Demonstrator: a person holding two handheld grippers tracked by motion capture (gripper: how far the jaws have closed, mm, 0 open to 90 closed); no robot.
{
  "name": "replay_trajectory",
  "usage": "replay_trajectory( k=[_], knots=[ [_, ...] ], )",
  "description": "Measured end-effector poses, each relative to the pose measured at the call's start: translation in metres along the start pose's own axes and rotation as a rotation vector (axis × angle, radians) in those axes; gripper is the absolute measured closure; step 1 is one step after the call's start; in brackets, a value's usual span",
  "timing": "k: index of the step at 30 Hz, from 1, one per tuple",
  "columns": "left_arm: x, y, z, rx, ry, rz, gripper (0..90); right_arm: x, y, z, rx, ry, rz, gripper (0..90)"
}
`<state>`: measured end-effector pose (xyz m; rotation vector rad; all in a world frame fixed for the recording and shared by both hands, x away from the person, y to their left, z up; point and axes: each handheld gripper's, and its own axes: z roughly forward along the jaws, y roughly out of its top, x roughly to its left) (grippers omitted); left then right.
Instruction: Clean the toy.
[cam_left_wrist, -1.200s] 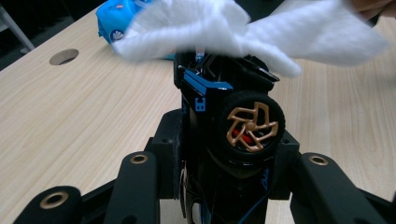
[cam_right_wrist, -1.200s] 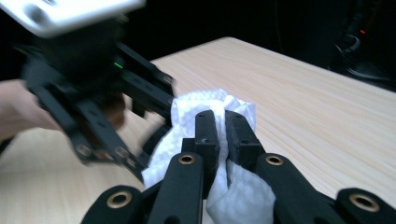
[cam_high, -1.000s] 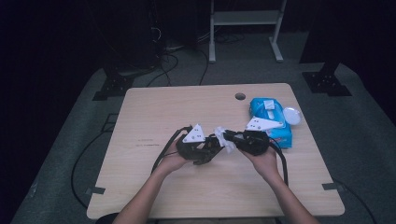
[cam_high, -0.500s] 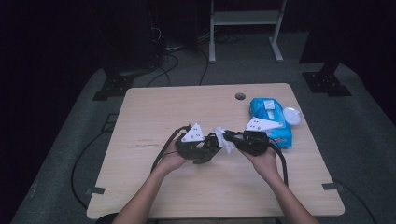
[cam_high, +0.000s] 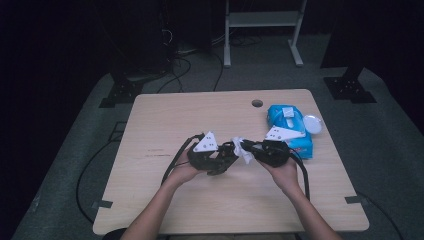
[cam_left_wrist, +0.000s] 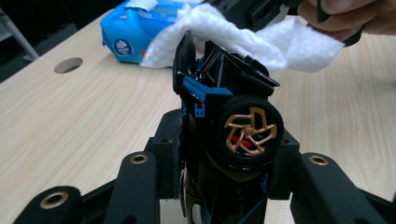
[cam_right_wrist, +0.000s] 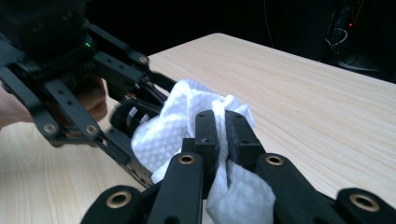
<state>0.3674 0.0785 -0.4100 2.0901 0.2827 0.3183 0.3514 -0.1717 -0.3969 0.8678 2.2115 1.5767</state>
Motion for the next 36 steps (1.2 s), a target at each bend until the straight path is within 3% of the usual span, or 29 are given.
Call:
replay_trajectory(
  k=[4,7,16,19,24,30,36],
  knots=[
    [-0.001,0.001,0.003,-0.008,-0.004,0.0,57.0,0.011,0.011,-0.001,-0.038,0.042,-0.018,83.5],
    [-0.002,0.004,0.0,-0.02,-0.001,-0.004,57.0,0.015,0.015,-0.001,-0.051,0.047,-0.033,83.5],
    [0.001,0.001,-0.001,-0.009,-0.002,-0.006,57.0,0.0,0.002,0.0,-0.007,0.003,0.003,83.5],
    [0.0,0.001,0.001,0.0,0.004,0.004,56.9,0.003,0.005,-0.001,-0.021,0.016,0.002,83.5],
    [-0.001,0.003,-0.003,-0.026,0.003,-0.001,56.9,0.01,0.012,-0.003,-0.033,0.023,-0.032,83.5],
    [0.001,0.001,-0.006,-0.021,0.015,-0.002,57.0,-0.003,-0.002,-0.002,-0.004,-0.005,0.019,83.5],
    [-0.001,0.003,-0.004,-0.032,0.005,0.001,56.9,0.004,0.007,-0.004,-0.044,0.025,0.016,83.5]
  ],
)
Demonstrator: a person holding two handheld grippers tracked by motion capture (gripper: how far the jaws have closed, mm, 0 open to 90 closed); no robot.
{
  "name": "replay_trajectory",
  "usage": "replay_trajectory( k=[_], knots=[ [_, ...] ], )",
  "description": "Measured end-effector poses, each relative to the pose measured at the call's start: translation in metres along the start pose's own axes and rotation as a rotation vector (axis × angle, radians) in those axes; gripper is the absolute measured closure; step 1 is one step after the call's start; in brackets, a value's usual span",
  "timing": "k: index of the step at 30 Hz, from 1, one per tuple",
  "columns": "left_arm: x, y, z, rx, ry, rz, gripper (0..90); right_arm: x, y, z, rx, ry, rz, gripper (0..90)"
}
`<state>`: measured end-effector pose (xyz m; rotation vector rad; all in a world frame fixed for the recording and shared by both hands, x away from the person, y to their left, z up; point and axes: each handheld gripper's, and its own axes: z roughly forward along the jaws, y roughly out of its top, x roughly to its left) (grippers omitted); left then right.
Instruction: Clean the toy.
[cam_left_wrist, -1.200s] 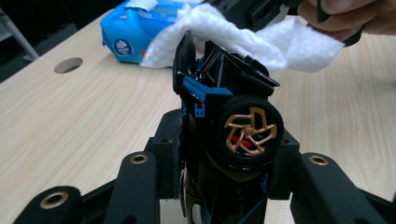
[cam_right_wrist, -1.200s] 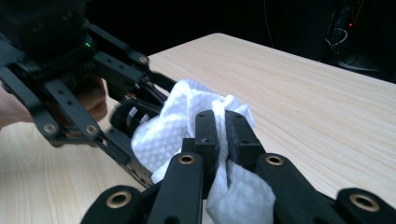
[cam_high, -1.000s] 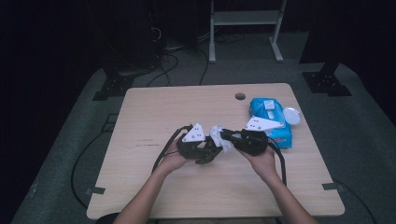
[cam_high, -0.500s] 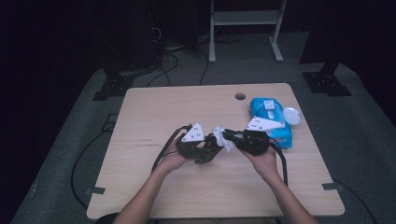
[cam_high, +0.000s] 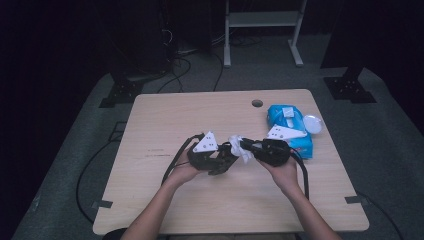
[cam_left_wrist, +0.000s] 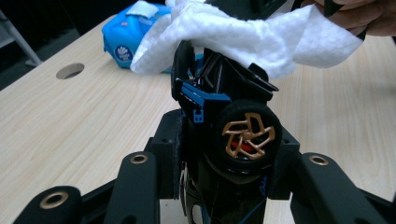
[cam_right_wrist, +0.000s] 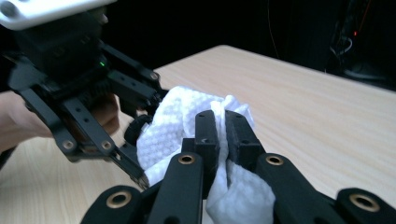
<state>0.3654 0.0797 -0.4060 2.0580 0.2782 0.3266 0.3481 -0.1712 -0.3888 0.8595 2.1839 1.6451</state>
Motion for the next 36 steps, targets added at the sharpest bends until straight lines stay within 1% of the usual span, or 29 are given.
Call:
replay_trajectory(
  k=[1,3,4,6,7,8,10,11,13,15,17,18,20,22,24,26,27,30,32,33,35,36],
  knots=[
    [0.0,0.001,-0.002,-0.007,-0.002,-0.001,56.9,0.001,0.002,-0.001,-0.003,-0.002,-0.008,83.5],
    [0.0,0.002,-0.005,-0.015,0.005,-0.005,56.9,-0.001,-0.001,-0.001,0.003,-0.011,-0.005,83.5],
    [0.001,0.002,-0.006,-0.015,0.01,-0.001,57.0,-0.003,-0.004,-0.001,0.006,-0.016,0.007,83.5],
    [0.003,0.001,-0.008,-0.024,0.01,-0.014,56.9,-0.009,-0.01,0.0,0.032,-0.027,0.024,83.5],
    [0.004,0.001,-0.008,-0.02,0.008,-0.015,57.0,-0.011,-0.014,0.001,0.043,-0.025,0.036,83.5],
    [0.003,0.0,-0.007,-0.013,0.014,-0.011,56.9,-0.013,-0.016,0.001,0.042,-0.021,0.046,83.5],
    [0.003,0.0,-0.005,-0.007,0.009,-0.011,56.9,-0.012,-0.014,0.001,0.037,-0.021,0.046,83.5],
    [0.003,-0.001,-0.004,-0.006,0.003,-0.014,56.9,-0.011,-0.012,0.0,0.026,-0.016,0.046,83.5],
    [0.001,-0.001,-0.001,0.004,0.0,-0.006,56.9,-0.007,-0.006,-0.002,-0.005,0.001,0.038,83.5],
    [0.0,0.0,-0.001,-0.009,-0.005,-0.01,56.9,-0.002,-0.002,-0.001,-0.011,0.013,0.022,83.5],
    [0.0,0.001,-0.002,-0.005,0.0,-0.002,56.9,-0.002,-0.003,0.0,-0.006,0.012,0.018,83.5],
    [0.0,0.001,-0.004,-0.006,0.005,-0.005,56.9,-0.003,-0.005,0.0,-0.004,0.008,0.023,83.5],
    [0.003,0.0,-0.007,-0.02,0.001,-0.017,56.9,-0.007,-0.009,0.0,0.019,-0.012,0.023,83.5],
    [0.004,0.0,-0.009,-0.033,0.002,-0.027,56.9,-0.011,-0.015,0.001,0.035,-0.016,0.046,83.5],
    [0.003,0.001,-0.008,-0.018,0.014,-0.011,56.9,-0.012,-0.017,0.002,0.036,-0.014,0.049,83.5],
    [0.003,0.001,-0.006,-0.013,0.009,-0.01,56.9,-0.009,-0.013,0.002,0.025,-0.007,0.046,83.5],
    [0.002,0.001,-0.005,-0.011,0.009,-0.008,56.8,-0.006,-0.009,0.002,0.021,-0.012,0.029,83.5],
    [0.0,0.002,-0.003,0.013,0.024,0.018,56.8,-0.001,-0.003,0.0,-0.001,-0.001,0.018,83.5],
    [-0.002,0.002,0.0,0.021,0.021,0.022,56.8,0.003,0.001,0.0,-0.009,0.01,0.009,83.6],
    [-0.003,0.002,0.001,0.025,0.014,0.024,56.8,0.007,0.004,0.0,-0.01,0.023,-0.003,83.5],
    [-0.006,0.003,0.004,0.028,0.014,0.022,56.8,0.015,0.007,0.002,-0.005,0.033,-0.03,83.6],
    [-0.006,0.003,0.005,0.028,0.014,0.028,56.9,0.02,0.009,0.003,-0.003,0.041,-0.044,83.5]
  ],
)
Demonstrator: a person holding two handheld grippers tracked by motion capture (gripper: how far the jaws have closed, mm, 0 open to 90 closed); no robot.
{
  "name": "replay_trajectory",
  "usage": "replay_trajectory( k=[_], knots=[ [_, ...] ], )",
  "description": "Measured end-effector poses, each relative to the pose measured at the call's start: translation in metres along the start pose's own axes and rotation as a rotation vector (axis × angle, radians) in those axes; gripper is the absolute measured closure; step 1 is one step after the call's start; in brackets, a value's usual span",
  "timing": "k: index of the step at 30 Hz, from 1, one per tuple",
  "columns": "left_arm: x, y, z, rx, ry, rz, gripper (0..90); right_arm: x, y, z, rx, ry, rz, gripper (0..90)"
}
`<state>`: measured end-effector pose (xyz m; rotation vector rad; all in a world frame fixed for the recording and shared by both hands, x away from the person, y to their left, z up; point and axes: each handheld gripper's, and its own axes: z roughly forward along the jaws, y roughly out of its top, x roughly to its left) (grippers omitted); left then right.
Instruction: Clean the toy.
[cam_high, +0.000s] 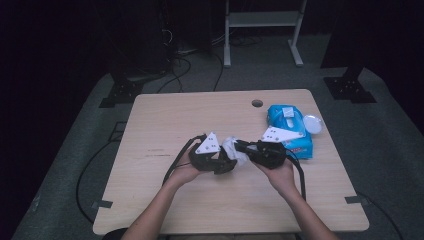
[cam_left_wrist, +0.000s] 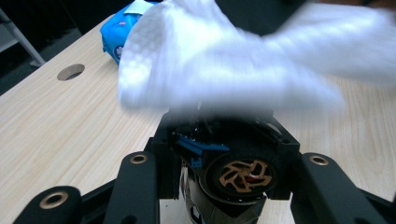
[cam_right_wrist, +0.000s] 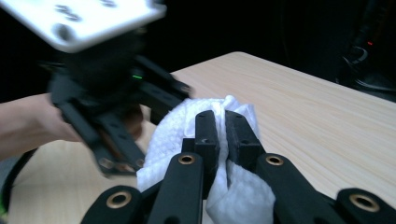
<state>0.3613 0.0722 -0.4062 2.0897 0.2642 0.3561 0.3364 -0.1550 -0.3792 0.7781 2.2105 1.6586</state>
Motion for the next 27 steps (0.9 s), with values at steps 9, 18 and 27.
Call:
replay_trajectory(
  k=[9,18,27],
  knots=[
    [0.001,0.001,-0.001,-0.001,0.002,-0.001,56.8,0.008,0.006,0.003,0.009,-0.018,-0.063,83.5],
    [0.001,0.001,0.002,-0.004,-0.006,0.002,56.8,-0.033,-0.031,-0.002,0.062,-0.041,0.126,83.5],
    [0.0,0.002,0.004,-0.028,-0.018,-0.015,56.8,-0.028,-0.022,-0.007,0.037,-0.027,0.122,83.6]
  ],
)
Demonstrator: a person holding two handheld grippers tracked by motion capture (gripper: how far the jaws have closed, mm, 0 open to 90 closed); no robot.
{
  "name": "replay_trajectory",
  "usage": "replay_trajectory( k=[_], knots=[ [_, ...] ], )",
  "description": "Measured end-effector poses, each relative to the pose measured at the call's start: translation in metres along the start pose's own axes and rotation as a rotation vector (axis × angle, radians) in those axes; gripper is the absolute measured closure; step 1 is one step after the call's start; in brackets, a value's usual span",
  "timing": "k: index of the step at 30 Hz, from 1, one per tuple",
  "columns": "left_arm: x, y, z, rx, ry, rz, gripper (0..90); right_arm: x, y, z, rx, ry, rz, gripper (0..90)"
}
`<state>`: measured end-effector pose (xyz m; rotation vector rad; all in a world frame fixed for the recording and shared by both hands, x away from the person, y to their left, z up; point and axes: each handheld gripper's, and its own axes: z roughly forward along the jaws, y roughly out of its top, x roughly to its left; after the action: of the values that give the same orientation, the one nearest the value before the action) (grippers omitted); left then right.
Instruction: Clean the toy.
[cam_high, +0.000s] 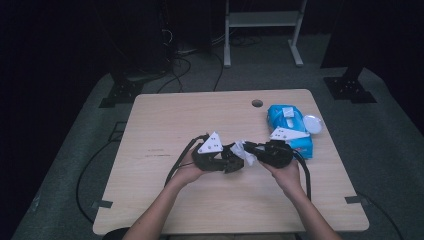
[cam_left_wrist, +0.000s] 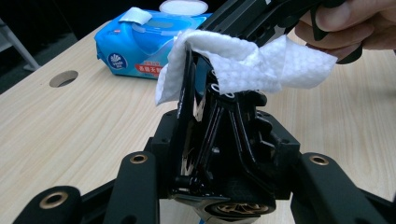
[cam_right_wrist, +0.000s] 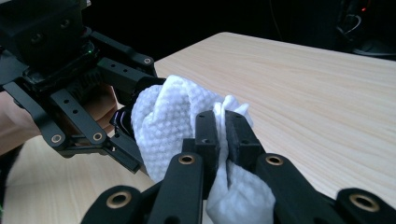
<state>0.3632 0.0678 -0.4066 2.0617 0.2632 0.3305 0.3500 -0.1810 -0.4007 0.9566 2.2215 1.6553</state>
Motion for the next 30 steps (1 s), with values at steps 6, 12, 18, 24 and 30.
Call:
replay_trajectory(
  k=[6,12,18,24,30],
  knots=[
    [0.003,-0.006,-0.007,-0.009,-0.001,-0.02,56.7,0.006,0.003,0.005,-0.004,0.001,-0.011,83.7],
    [0.004,-0.018,-0.023,0.011,0.006,-0.045,56.5,0.019,0.008,0.02,0.008,0.032,-0.045,83.7],
    [0.008,-0.037,-0.04,0.037,0.015,-0.089,56.7,0.037,0.011,0.045,0.036,0.05,-0.109,83.6],
    [0.009,-0.055,-0.04,0.091,0.015,-0.113,56.9,0.046,0.006,0.063,0.079,0.062,-0.148,83.6],
    [0.008,-0.068,-0.023,0.179,0.013,-0.092,56.8,0.053,-0.007,0.081,0.155,0.053,-0.19,83.6]
  ],
)
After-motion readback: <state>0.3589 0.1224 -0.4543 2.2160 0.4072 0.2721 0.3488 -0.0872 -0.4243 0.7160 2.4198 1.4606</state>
